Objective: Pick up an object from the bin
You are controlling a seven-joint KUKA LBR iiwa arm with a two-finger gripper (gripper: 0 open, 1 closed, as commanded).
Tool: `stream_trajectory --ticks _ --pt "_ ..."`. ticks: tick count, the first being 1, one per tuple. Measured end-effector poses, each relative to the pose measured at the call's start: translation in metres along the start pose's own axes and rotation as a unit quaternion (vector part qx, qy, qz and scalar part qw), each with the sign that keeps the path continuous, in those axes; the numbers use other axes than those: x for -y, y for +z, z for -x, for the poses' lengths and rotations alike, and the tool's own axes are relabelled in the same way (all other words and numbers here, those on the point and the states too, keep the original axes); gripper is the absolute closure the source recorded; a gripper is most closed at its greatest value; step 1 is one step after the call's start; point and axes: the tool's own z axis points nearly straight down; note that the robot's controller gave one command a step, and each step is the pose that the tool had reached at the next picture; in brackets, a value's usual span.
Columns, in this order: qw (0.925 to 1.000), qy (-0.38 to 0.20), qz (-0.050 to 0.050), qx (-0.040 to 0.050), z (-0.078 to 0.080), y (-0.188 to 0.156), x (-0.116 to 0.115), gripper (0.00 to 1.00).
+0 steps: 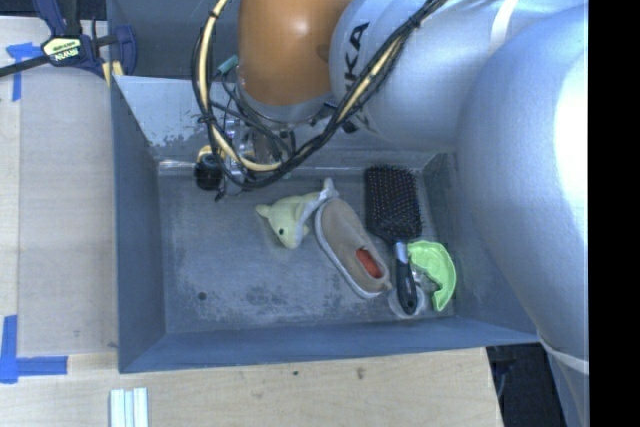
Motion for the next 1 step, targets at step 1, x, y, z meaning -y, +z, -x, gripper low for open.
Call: stream_trajectory --ticks 1 --pt "1.0000 0.009 -0.001 -0.0029 -0.0041 -0.0427 -0.0056 1.00"
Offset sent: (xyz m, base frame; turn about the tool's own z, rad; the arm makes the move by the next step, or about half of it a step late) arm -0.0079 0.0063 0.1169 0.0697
